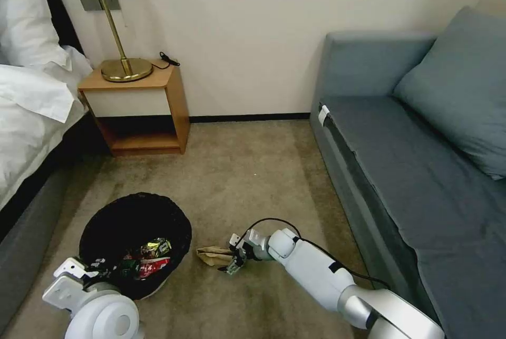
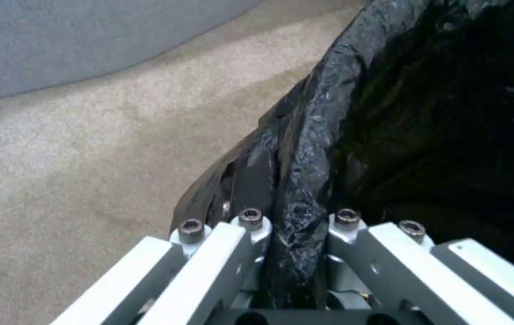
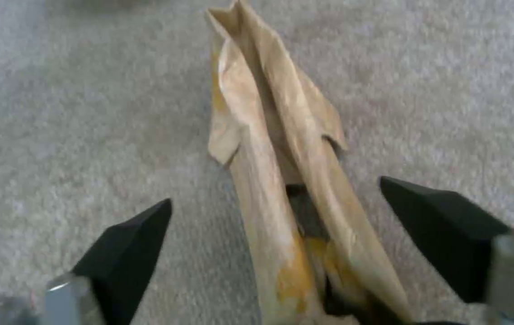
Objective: Pick up the trash bin, then pick up the garbage on the floor and place it into the trash bin.
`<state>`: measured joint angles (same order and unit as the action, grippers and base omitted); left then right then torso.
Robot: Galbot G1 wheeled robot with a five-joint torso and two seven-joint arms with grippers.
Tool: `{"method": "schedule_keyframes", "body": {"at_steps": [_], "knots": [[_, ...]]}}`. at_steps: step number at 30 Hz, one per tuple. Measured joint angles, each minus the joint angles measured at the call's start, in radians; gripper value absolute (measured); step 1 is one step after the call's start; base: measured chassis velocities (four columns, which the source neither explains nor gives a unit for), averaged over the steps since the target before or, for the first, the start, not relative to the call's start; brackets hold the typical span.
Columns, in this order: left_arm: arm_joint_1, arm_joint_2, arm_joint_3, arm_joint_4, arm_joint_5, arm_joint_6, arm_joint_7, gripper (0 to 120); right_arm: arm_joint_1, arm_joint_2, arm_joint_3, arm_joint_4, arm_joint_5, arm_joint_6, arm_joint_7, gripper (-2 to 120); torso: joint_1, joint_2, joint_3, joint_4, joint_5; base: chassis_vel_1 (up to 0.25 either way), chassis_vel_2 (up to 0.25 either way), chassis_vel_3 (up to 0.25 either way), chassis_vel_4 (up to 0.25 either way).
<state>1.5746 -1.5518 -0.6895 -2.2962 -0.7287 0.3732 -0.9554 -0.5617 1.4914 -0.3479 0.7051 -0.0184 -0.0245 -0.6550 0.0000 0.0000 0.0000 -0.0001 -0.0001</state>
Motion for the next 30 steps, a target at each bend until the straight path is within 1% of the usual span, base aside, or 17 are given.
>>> {"method": "schedule_keyframes", "body": {"at_steps": [2, 4, 6, 7, 8, 9, 10, 11, 12, 14, 17, 19, 20, 21, 24, 28, 30], "knots": [[0.000, -0.001, 0.001, 0.000, 0.000, 0.000, 0.000, 0, 0.000, 0.001, 0.000, -0.003, -0.004, 0.000, -0.001, 86, 0.000, 0.000, 0.000, 0.0000, 0.0000, 0.000, 0.000, 0.000, 0.000], [0.000, -0.001, 0.002, 0.000, 0.000, 0.000, 0.000, 0, -0.002, 0.008, 0.004, -0.011, -0.009, 0.002, -0.002, 73, 0.000, 0.000, 0.000, 0.0000, 0.0002, 0.000, 0.000, 0.000, 0.000], [0.001, 0.000, 0.001, 0.000, 0.000, -0.001, 0.000, 0, 0.000, 0.015, 0.008, -0.021, -0.010, 0.003, -0.002, 67, 0.000, 0.000, 0.000, 0.0001, 0.0002, 0.000, 0.000, 0.000, 0.000], [0.001, 0.000, 0.001, 0.000, 0.000, -0.001, 0.000, 0, 0.000, 0.015, 0.008, -0.021, -0.010, 0.003, -0.002, 67, 0.000, 0.000, 0.000, 0.0001, 0.0002, 0.000, 0.000, 0.000, 0.000], [0.002, 0.000, -0.001, 0.000, 0.000, -0.001, 0.000, 0, 0.002, 0.020, 0.011, -0.032, -0.014, 0.004, -0.002, 59, 0.000, 0.000, 0.000, 0.0001, 0.0002, 0.000, 0.000, 0.000, 0.000], [0.003, 0.001, -0.001, 0.000, 0.000, -0.001, 0.000, 0, 0.004, 0.023, 0.014, -0.037, -0.015, 0.004, -0.002, 55, 0.000, 0.000, 0.000, 0.0001, 0.0001, 0.000, 0.000, 0.000, 0.000], [0.003, 0.001, -0.001, 0.000, 0.000, -0.001, 0.000, 0, 0.004, 0.023, 0.014, -0.037, -0.015, 0.004, -0.002, 55, 0.000, 0.000, 0.000, 0.0001, 0.0001, 0.000, 0.000, 0.000, 0.000], [0.004, 0.001, -0.002, 0.000, -0.001, -0.002, 0.000, 0, 0.006, 0.025, 0.017, -0.042, -0.015, 0.005, -0.002, 48, 0.000, 0.000, 0.000, 0.0001, 0.0001, 0.000, 0.000, 0.000, 0.000], [0.004, 0.001, -0.002, 0.000, -0.001, -0.003, 0.000, 0, 0.007, 0.026, 0.019, -0.045, -0.015, 0.006, -0.002, 45, 0.000, 0.000, 0.000, 0.0001, 0.0001, 0.000, 0.000, 0.000, 0.000], [0.005, 0.001, -0.002, 0.000, -0.001, -0.003, 0.000, 0, 0.008, 0.026, 0.022, -0.046, -0.016, 0.007, -0.002, 35, 0.000, 0.000, 0.000, 0.0001, 0.0001, 0.000, 0.000, 0.000, 0.000], [0.005, 0.001, -0.002, 0.000, -0.001, -0.003, 0.000, 0, 0.008, 0.023, 0.024, -0.045, -0.016, 0.007, -0.002, 30, 0.000, 0.000, 0.000, 0.0002, 0.0002, 0.000, 0.000, 0.000, 0.000], [0.003, 0.001, -0.001, 0.000, -0.001, -0.004, 0.000, 0, 0.009, 0.017, 0.030, -0.045, -0.016, 0.008, -0.002, 19, 0.000, 0.000, 0.000, 0.0000, 0.0001, 0.000, 0.000, 0.000, 0.000], [0.003, 0.001, -0.001, 0.000, -0.001, -0.004, 0.000, 0, 0.009, 0.017, 0.030, -0.045, -0.016, 0.008, -0.002, 19, 0.000, 0.000, 0.000, 0.0000, 0.0001, 0.000, 0.000, 0.000, 0.000], [0.003, 0.000, 0.001, 0.000, -0.001, -0.004, 0.000, 0, 0.009, 0.015, 0.034, -0.045, -0.016, 0.010, -0.002, 16, 0.000, 0.000, 0.000, 0.0001, 0.0002, 0.000, 0.000, 0.000, 0.000], [0.002, 0.000, 0.003, 0.000, -0.001, -0.004, 0.000, 0, 0.006, 0.005, 0.049, -0.047, -0.019, 0.015, -0.002, 0, 0.000, 0.000, 0.000, 0.0001, 0.0002, 0.000, 0.000, 0.000, 0.000], [0.002, 0.000, 0.003, 0.001, -0.001, -0.004, 0.000, 0, -0.002, -0.010, 0.067, -0.041, -0.023, 0.018, 0.000, 3, 0.000, 0.000, 0.000, 0.0002, 0.0004, 0.000, 0.000, 0.000, 0.000], [0.003, 0.002, 0.002, 0.001, -0.001, -0.005, 0.000, 0, -0.003, -0.033, 0.099, -0.031, -0.030, 0.018, 0.005, 4, 0.000, 0.000, 0.000, 0.0002, 0.0003, 0.000, 0.000, 0.000, 0.000]]}}
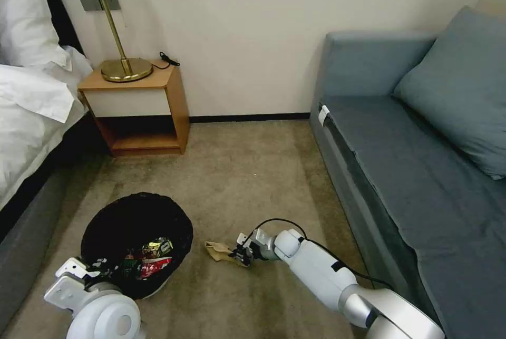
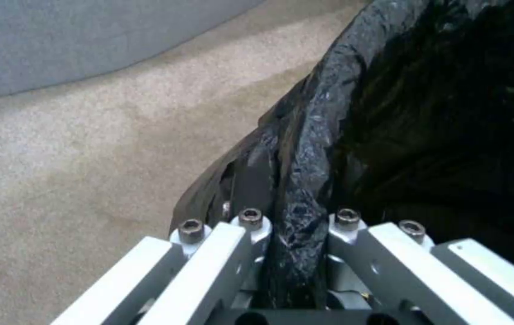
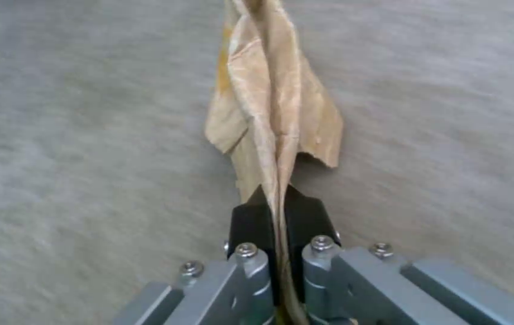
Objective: Pick up the trash bin, then pick up the garbage on the floor and place it into the trash bin.
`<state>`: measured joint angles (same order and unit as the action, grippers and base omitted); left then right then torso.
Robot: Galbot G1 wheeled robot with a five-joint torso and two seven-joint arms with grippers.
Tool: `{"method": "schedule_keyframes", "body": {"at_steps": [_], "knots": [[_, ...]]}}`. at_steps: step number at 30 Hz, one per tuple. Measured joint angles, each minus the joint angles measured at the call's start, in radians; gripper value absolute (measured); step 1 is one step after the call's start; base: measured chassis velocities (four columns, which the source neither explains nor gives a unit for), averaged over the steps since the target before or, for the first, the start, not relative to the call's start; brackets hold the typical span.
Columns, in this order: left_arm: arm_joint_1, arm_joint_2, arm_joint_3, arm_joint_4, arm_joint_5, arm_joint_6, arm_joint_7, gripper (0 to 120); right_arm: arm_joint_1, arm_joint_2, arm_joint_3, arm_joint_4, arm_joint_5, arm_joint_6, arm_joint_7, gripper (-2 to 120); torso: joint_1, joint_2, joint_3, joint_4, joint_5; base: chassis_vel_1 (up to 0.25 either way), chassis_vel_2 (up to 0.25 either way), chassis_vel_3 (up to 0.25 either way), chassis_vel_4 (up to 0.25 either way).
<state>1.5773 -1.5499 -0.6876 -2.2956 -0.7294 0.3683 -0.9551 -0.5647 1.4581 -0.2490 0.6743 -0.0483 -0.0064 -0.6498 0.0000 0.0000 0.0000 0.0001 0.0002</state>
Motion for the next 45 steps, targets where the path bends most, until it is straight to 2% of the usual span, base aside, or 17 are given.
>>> {"method": "schedule_keyframes", "body": {"at_steps": [3, 8, 11, 15, 17, 19, 21, 23, 26, 28, 30, 33, 41, 45], "knots": [[0.000, 0.001, 0.000, 0.000, 0.000, 0.000, 0.000, 0, 0.005, -0.029, 0.040, 0.008, 0.000, 0.000, 0.009, 0, 0.000, 0.000, 0.000, -0.0003, 0.0000, 0.000, 0.000, 0.000, 0.000], [-0.002, 0.000, 0.006, 0.000, 0.000, -0.001, 0.000, 0, 0.027, -0.077, 0.138, 0.044, 0.008, 0.001, 0.009, 0, 0.000, 0.000, 0.000, -0.0003, -0.0003, 0.000, 0.000, 0.000, 0.000], [-0.002, 0.000, 0.009, 0.000, 0.000, -0.001, 0.000, 0, 0.032, -0.099, 0.187, 0.098, 0.055, 0.001, 0.005, 0, 0.000, 0.000, 0.000, -0.0004, -0.0001, 0.000, 0.000, 0.000, 0.000], [-0.001, -0.001, 0.011, 0.000, 0.000, -0.001, 0.000, 0, 0.029, -0.125, 0.248, 0.263, 0.153, -0.025, -0.003, 0, 0.000, 0.000, 0.000, -0.0002, -0.0001, 0.000, 0.000, 0.000, 0.000], [-0.001, -0.001, 0.011, 0.000, 0.000, -0.001, 0.000, 0, 0.027, -0.127, 0.250, 0.288, 0.166, -0.029, -0.003, 0, 0.000, 0.000, 0.000, -0.0002, -0.0002, 0.000, 0.000, 0.000, 0.000], [0.000, -0.002, 0.012, 0.000, -0.001, -0.001, 0.000, 0, 0.022, -0.131, 0.251, 0.369, 0.211, -0.044, -0.004, 0, 0.000, 0.000, 0.000, -0.0002, -0.0001, 0.000, 0.000, 0.000, 0.000], [0.000, -0.003, 0.012, 0.000, 0.000, -0.001, 0.000, 0, 0.010, -0.133, 0.236, 0.485, 0.262, -0.064, -0.005, 0, 0.000, 0.000, 0.000, -0.0002, -0.0002, 0.000, 0.000, 0.000, 0.000], [0.000, -0.003, 0.012, 0.001, -0.001, -0.001, 0.000, 0, 0.004, -0.134, 0.224, 0.538, 0.284, -0.072, -0.007, 0, 0.000, 0.000, 0.000, -0.0001, -0.0002, 0.000, 0.000, 0.000, 0.000], [0.000, -0.003, 0.012, 0.002, 0.000, -0.001, 0.000, 0, -0.022, -0.140, 0.149, 0.708, 0.351, -0.105, -0.010, 0, 0.000, 0.000, 0.000, 0.0000, -0.0003, 0.000, 0.000, 0.000, 0.000], [0.000, -0.003, 0.012, 0.002, 0.000, -0.001, 0.000, 0, -0.025, -0.140, 0.139, 0.726, 0.358, -0.110, -0.011, 0, 0.000, 0.000, 0.000, 0.0000, -0.0003, 0.000, 0.000, 0.000, 0.000], [-0.001, -0.004, 0.011, 0.002, 0.000, -0.001, 0.000, 0, -0.038, -0.133, 0.064, 0.832, 0.405, -0.141, -0.017, 0, 0.000, 0.000, 0.000, -0.0002, -0.0005, 0.000, 0.000, 0.000, 0.000], [0.000, -0.004, 0.010, 0.002, 0.000, -0.001, 0.000, 0, -0.034, -0.119, -0.020, 0.892, 0.440, -0.159, -0.018, 0, 0.000, 0.000, 0.000, -0.0001, -0.0004, 0.000, 0.000, 0.000, 0.000], [0.000, -0.010, 0.014, 0.002, 0.004, 0.000, 0.000, 0, 0.002, -0.052, -0.149, 0.882, 0.442, -0.177, -0.017, 0, 0.000, 0.000, 0.000, 0.0000, -0.0004, 0.000, 0.000, 0.000, 0.000], [0.003, -0.011, 0.013, 0.002, 0.004, 0.000, 0.000, 0, 0.045, -0.004, -0.212, 0.781, 0.414, -0.168, -0.015, 0, 0.000, 0.000, 0.000, 0.0000, -0.0003, 0.000, 0.000, 0.000, 0.000]]}}
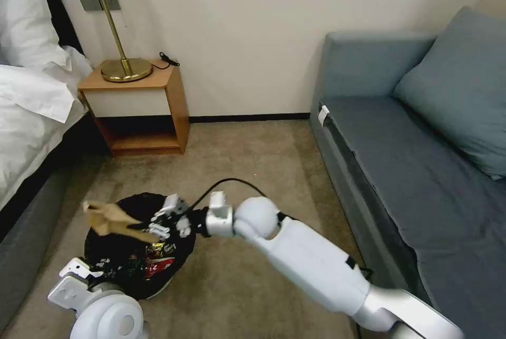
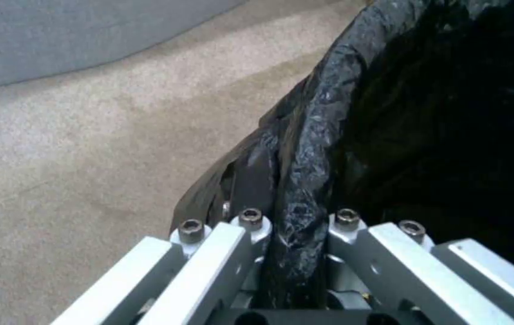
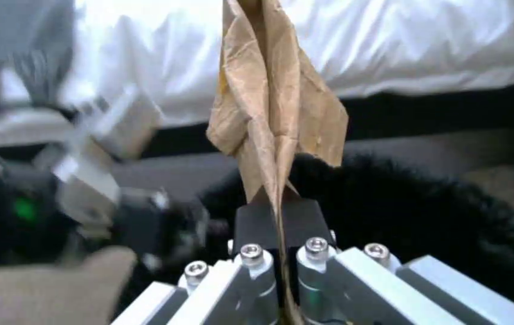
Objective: Pick up the trash bin, then pick up the garbage on the floor and place it into the trash bin.
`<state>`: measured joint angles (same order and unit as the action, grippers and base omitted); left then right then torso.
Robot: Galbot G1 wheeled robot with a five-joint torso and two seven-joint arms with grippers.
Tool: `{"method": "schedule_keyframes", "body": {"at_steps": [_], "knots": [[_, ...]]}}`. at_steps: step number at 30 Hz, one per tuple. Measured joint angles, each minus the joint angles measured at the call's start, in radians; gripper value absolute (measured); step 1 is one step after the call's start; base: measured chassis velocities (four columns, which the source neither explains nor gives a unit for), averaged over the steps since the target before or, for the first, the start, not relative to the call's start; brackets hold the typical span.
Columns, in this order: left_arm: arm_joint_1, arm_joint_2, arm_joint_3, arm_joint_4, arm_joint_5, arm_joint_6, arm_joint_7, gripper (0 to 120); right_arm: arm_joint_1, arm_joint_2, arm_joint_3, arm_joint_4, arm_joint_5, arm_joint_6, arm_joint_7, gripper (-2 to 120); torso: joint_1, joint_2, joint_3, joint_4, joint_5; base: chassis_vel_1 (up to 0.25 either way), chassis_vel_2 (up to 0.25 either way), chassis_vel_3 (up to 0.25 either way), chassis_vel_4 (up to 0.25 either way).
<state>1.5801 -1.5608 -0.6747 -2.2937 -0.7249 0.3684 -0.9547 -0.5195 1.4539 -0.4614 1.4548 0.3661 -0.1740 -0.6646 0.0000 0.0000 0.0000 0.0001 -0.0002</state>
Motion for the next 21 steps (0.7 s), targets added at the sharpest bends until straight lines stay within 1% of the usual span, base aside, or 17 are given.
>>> {"method": "schedule_keyframes", "body": {"at_steps": [7, 11, 13, 14, 15, 17, 18, 21], "knots": [[-0.001, 0.002, -0.004, 0.000, 0.000, 0.000, 0.000, 0, 0.029, 0.014, -0.006, -0.091, -0.026, 0.027, -0.001, 0, 0.000, 0.000, 0.000, -0.0002, 0.0001, 0.000, 0.000, 0.000, 0.000], [-0.006, 0.002, -0.003, 0.002, 0.000, 0.000, 0.000, 0, 0.037, 0.011, -0.002, -0.110, -0.032, 0.031, -0.001, 1, 0.000, 0.000, 0.000, -0.0002, 0.0001, 0.000, 0.000, 0.000, 0.000], [-0.008, 0.001, 0.000, 0.004, 0.000, 0.000, 0.000, 0, 0.040, 0.010, 0.002, -0.117, -0.033, 0.033, -0.001, 8, 0.000, 0.000, 0.000, -0.0003, 0.0001, 0.000, 0.000, 0.000, 0.000], [-0.008, 0.001, 0.000, 0.004, 0.000, 0.000, 0.000, 0, 0.040, 0.010, 0.002, -0.117, -0.033, 0.033, -0.001, 8, 0.000, 0.000, 0.000, -0.0003, 0.0001, 0.000, 0.000, 0.000, 0.000], [-0.009, 0.001, 0.001, 0.005, 0.000, 0.000, 0.000, 0, 0.040, 0.010, 0.004, -0.120, -0.033, 0.033, -0.001, 14, 0.000, 0.000, 0.000, -0.0002, 0.0001, 0.000, 0.000, 0.000, 0.000], [-0.009, 0.001, 0.001, 0.006, 0.000, 0.000, 0.000, 0, 0.040, 0.009, 0.005, -0.121, -0.033, 0.033, -0.001, 22, 0.000, 0.000, 0.000, -0.0002, 0.0001, 0.000, 0.000, 0.000, 0.000], [-0.009, 0.001, 0.001, 0.006, 0.000, 0.000, 0.000, 0, 0.040, 0.009, 0.005, -0.121, -0.033, 0.033, -0.001, 22, 0.000, 0.000, 0.000, -0.0002, 0.0001, 0.000, 0.000, 0.000, 0.000], [-0.009, 0.001, -0.001, 0.006, 0.000, 0.000, 0.000, 0, 0.039, 0.008, 0.003, -0.121, -0.034, 0.033, -0.001, 36, 0.000, 0.000, 0.000, -0.0002, 0.0002, 0.000, 0.000, 0.000, 0.000]]}}
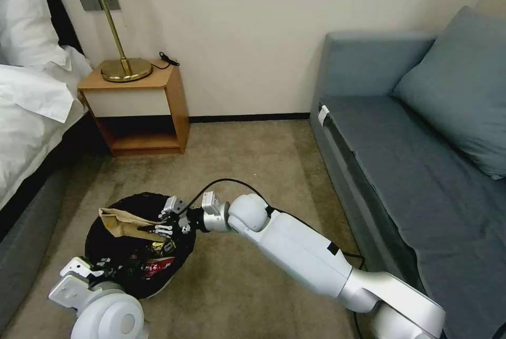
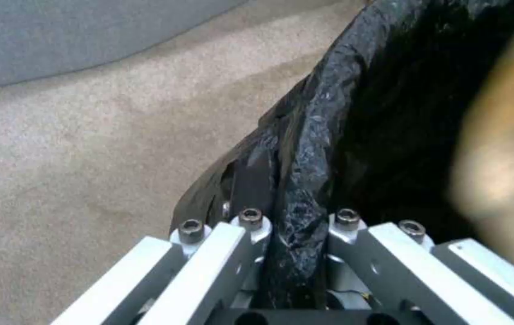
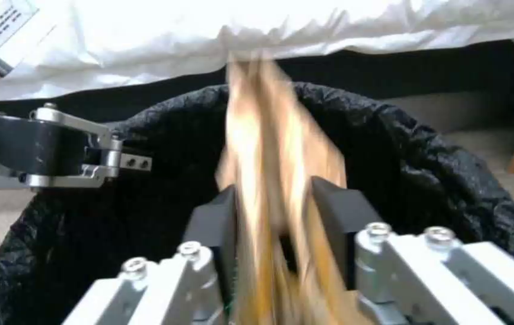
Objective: Pick up the trash bin, then pick up the garbage on the floor and place it into the trash bin.
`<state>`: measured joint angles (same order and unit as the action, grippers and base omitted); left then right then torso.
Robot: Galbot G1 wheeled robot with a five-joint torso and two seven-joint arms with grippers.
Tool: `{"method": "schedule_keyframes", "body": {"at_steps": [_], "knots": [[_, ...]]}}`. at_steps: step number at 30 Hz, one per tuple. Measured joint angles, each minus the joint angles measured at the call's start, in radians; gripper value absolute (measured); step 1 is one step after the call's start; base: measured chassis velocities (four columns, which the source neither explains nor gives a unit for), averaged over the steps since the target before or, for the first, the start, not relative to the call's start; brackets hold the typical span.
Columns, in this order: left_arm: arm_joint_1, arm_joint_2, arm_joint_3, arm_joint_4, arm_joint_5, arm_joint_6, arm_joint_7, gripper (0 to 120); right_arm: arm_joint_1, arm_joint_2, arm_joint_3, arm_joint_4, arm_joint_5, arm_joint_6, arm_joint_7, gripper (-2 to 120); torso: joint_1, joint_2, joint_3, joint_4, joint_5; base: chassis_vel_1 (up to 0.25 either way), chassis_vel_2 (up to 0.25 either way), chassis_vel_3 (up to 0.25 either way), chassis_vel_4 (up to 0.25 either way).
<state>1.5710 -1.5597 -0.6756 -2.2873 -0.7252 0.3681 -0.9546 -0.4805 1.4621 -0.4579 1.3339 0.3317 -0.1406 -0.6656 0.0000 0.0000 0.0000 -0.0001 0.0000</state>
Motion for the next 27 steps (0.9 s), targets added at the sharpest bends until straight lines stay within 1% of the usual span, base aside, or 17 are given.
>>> {"method": "schedule_keyframes", "body": {"at_steps": [1, 3, 6, 7, 9, 10, 11, 12, 15, 17, 19, 22, 23, 24, 25, 26, 27], "knots": [[0.000, 0.000, 0.000, 0.000, 0.000, 0.000, 0.000, 0, -0.001, 0.000, -0.001, 0.000, -0.002, 0.000, 0.000, 41, 0.000, 0.000, 0.000, 0.0000, 0.0000, 0.000, 0.000, 0.000, 0.000], [0.001, 0.000, 0.000, 0.000, 0.000, 0.000, 0.000, 0, -0.002, 0.000, -0.001, 0.000, -0.003, 0.000, -0.001, 44, 0.000, 0.000, 0.000, 0.0000, 0.0000, 0.000, 0.000, 0.000, 0.000], [0.001, 0.000, 0.000, 0.000, 0.000, 0.000, 0.000, 0, -0.006, -0.004, -0.001, 0.001, -0.011, 0.000, -0.002, 59, 0.000, 0.000, 0.000, 0.0000, 0.0000, 0.000, 0.000, 0.000, 0.000], [0.001, 0.000, 0.000, 0.000, 0.000, 0.000, 0.000, 0, -0.006, -0.004, -0.001, 0.001, -0.011, 0.000, -0.002, 59, 0.000, 0.000, 0.000, 0.0000, 0.0000, 0.000, 0.000, 0.000, 0.000], [0.001, 0.000, 0.000, 0.000, -0.001, 0.000, 0.000, 0, -0.009, -0.010, 0.000, 0.009, -0.012, 0.000, -0.003, 70, 0.000, 0.000, 0.000, 0.0000, 0.0000, 0.000, 0.000, 0.000, 0.000], [0.001, 0.000, 0.001, 0.000, -0.001, 0.000, 0.000, 0, -0.009, -0.011, 0.001, 0.011, -0.012, 0.000, -0.003, 71, 0.000, 0.000, 0.000, 0.0000, -0.0001, 0.000, 0.000, 0.000, 0.000], [0.001, -0.001, 0.002, 0.000, -0.001, 0.000, 0.000, 0, -0.010, -0.016, 0.008, 0.021, -0.012, -0.002, -0.003, 77, 0.000, 0.000, 0.000, 0.0001, 0.0000, 0.000, 0.000, 0.000, 0.000], [0.001, -0.001, 0.002, 0.000, -0.001, 0.000, 0.000, 0, -0.010, -0.016, 0.008, 0.021, -0.012, -0.002, -0.003, 77, 0.000, 0.000, 0.000, 0.0001, 0.0000, 0.000, 0.000, 0.000, 0.000], [0.001, -0.001, 0.003, 0.000, -0.001, 0.000, 0.000, 0, -0.001, -0.031, 0.034, 0.044, -0.011, -0.010, 0.001, 90, 0.000, 0.000, 0.000, 0.0001, 0.0000, 0.000, 0.000, 0.000, 0.000], [0.001, 0.000, 0.004, 0.000, -0.001, 0.000, 0.000, 0, 0.007, -0.048, 0.074, 0.057, -0.021, -0.008, 0.027, 98, 0.000, 0.000, 0.000, 0.0002, 0.0001, 0.000, 0.000, 0.000, 0.000], [0.002, 0.000, 0.004, 0.000, -0.001, 0.000, 0.000, 0, 0.007, -0.055, 0.094, 0.060, -0.028, -0.007, 0.043, 99, 0.000, 0.000, 0.000, 0.0002, 0.0002, 0.000, 0.000, 0.000, 0.000], [0.004, 0.002, 0.004, -0.001, -0.002, -0.001, 0.001, 0, -0.021, -0.096, 0.196, 0.077, -0.022, 0.004, 0.146, 100, 0.000, 0.000, 0.000, 0.0000, 0.0001, 0.000, 0.000, 0.000, 0.000], [0.004, 0.002, 0.004, -0.001, -0.002, -0.001, 0.001, 0, -0.021, -0.096, 0.196, 0.077, -0.022, 0.004, 0.146, 100, 0.000, 0.000, 0.000, 0.0000, 0.0001, 0.000, 0.000, 0.000, 0.000], [0.004, 0.003, 0.004, -0.001, -0.003, -0.001, 0.001, 0, -0.030, -0.104, 0.211, 0.081, -0.012, 0.007, 0.171, 100, 0.000, 0.000, 0.000, 0.0000, 0.0002, 0.000, 0.000, 0.000, 0.000], [0.004, 0.004, 0.004, -0.001, -0.003, -0.001, 0.001, 0, -0.060, -0.127, 0.246, 0.095, 0.026, 0.025, 0.252, 100, 0.000, 0.000, 0.000, -0.0003, 0.0002, 0.000, 0.000, 0.000, 0.000], [0.004, 0.004, 0.006, -0.001, -0.003, -0.002, 0.001, 0, -0.090, -0.143, 0.266, 0.114, 0.061, 0.039, 0.342, 100, 0.000, 0.000, 0.000, 0.0002, 0.0002, 0.000, 0.000, 0.000, 0.000], [0.004, 0.005, 0.007, -0.001, -0.003, -0.002, 0.001, 0, -0.132, -0.166, 0.283, 0.143, 0.107, 0.050, 0.470, 100, 0.000, 0.000, 0.000, -0.0001, 0.0004, 0.000, 0.000, 0.000, 0.000]]}}
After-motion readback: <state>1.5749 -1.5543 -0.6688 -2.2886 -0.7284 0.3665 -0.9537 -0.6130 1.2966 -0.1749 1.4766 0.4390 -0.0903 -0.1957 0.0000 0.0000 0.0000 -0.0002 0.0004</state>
